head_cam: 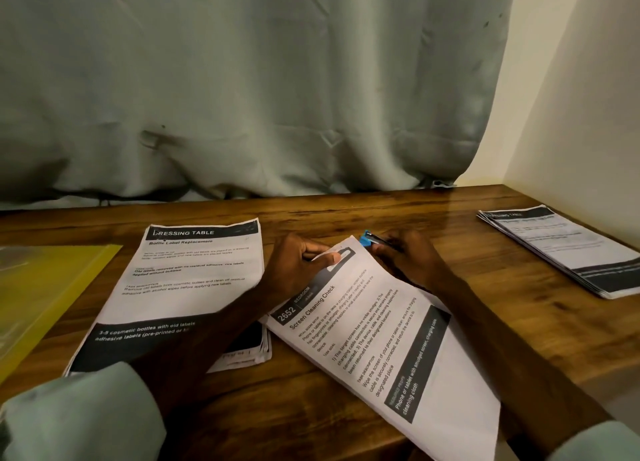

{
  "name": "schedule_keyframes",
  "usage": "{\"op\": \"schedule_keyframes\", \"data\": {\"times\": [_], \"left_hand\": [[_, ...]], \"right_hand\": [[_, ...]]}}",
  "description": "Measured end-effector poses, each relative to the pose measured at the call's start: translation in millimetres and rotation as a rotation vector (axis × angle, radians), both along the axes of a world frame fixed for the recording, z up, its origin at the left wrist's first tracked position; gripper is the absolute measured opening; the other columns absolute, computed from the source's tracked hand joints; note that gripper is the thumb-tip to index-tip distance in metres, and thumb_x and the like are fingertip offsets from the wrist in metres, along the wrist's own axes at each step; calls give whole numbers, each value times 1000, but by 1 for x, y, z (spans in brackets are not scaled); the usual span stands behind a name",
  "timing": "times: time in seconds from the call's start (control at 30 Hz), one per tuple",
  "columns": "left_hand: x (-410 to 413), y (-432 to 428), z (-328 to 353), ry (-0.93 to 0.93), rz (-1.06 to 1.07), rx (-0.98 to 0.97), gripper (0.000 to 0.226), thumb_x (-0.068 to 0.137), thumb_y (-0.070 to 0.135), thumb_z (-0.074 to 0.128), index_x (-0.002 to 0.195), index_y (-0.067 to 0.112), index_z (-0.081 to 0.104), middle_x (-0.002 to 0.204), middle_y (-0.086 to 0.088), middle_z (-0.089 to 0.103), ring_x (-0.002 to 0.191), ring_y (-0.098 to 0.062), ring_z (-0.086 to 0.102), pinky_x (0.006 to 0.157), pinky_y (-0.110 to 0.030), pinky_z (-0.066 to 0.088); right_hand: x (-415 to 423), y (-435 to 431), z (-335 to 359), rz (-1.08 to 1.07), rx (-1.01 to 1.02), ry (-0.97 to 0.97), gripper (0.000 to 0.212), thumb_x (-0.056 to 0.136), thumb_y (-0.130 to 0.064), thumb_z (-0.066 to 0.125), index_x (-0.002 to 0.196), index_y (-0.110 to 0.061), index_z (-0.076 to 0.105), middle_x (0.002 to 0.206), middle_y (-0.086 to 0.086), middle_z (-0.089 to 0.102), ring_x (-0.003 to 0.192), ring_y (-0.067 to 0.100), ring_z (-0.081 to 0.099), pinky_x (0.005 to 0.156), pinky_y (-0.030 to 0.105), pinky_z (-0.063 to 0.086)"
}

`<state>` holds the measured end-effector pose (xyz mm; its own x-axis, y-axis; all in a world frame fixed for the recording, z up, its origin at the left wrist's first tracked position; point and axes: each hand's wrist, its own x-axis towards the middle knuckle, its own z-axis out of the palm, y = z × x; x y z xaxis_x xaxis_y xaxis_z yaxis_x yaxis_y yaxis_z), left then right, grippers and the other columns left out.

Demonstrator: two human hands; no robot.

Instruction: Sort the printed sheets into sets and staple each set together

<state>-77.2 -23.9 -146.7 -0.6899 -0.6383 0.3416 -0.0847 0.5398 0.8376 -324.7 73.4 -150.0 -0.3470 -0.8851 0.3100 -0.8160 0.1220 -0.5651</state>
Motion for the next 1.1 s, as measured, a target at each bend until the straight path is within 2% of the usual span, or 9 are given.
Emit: {"op": "schedule_keyframes", "data": {"times": [0.07, 0.17, 0.3, 0.47, 0.6, 0.7, 0.77, 0.9, 1.1], "left_hand": [[0, 0, 0, 6, -6, 6, 19, 97, 22, 70, 107, 8, 79, 95, 2, 80, 75, -15, 78, 67, -29, 63], [-2, 1, -1, 30, 29, 3, 17, 96, 21, 72, 105, 11, 81, 94, 6, 80, 76, -14, 77, 71, -34, 64], [-2, 0, -1, 20, 19, 17, 17, 96, 22, 71, 106, 10, 80, 93, 5, 80, 76, -14, 78, 73, -38, 64], [-2, 0, -2, 11, 21, 33, 19, 96, 24, 71, 107, 10, 79, 95, 3, 80, 77, -16, 78, 74, -42, 64], [-3, -1, -4, 33, 31, 27, 17, 96, 23, 72, 105, 11, 80, 92, 4, 80, 77, -16, 78, 73, -40, 64], [-4, -2, -3, 26, 37, 48, 17, 96, 23, 72, 105, 11, 80, 90, 4, 80, 74, -16, 78, 68, -34, 62], [-4, -3, -2, 14, 38, 61, 18, 96, 23, 72, 106, 11, 80, 90, 2, 80, 73, -16, 77, 67, -30, 61], [-3, -5, 5, 4, 12, 71, 17, 95, 23, 72, 105, 12, 79, 86, 8, 79, 72, -15, 77, 63, -24, 60], [-5, -9, 10, -14, 12, 147, 18, 93, 26, 75, 107, 16, 78, 85, 5, 80, 71, -19, 78, 63, -28, 61]], "right_hand": [[6, 4, 8, 10, -166, -396, 22, 99, -33, 64, 105, -15, 76, 96, 6, 77, 86, 20, 70, 76, 36, 54], [9, 8, 27, 66, -251, -1011, 38, 105, -40, 51, 116, -10, 72, 94, 4, 75, 75, 13, 63, 63, 26, 50], [4, 8, 28, 228, -166, -1265, 52, 109, -41, 36, 129, -4, 66, 86, 1, 63, 69, 9, 54, 56, 21, 48], [8, 7, 26, 224, -100, -1224, 50, 108, -42, 38, 124, -6, 70, 88, 2, 65, 69, 9, 52, 56, 21, 43], [17, 10, 28, 151, -123, -985, 48, 103, -48, 50, 119, -7, 69, 90, 3, 68, 67, 10, 55, 55, 24, 40], [24, 13, 29, 122, -82, -724, 36, 103, -45, 53, 112, -17, 73, 81, -13, 70, 73, 5, 54, 62, 23, 42], [25, 13, 30, 122, -74, -598, 22, 102, -39, 57, 113, -28, 72, 86, -24, 71, 86, 5, 59, 73, 23, 47], [22, 14, 30, 236, -68, -557, 31, 97, -25, 63, 128, -28, 66, 126, -9, 71, 117, 13, 67, 94, 31, 58], [24, 16, 34, 323, -99, -464, 30, 97, -13, 63, 121, -30, 66, 113, -26, 72, 113, 0, 67, 87, 16, 55]]}}
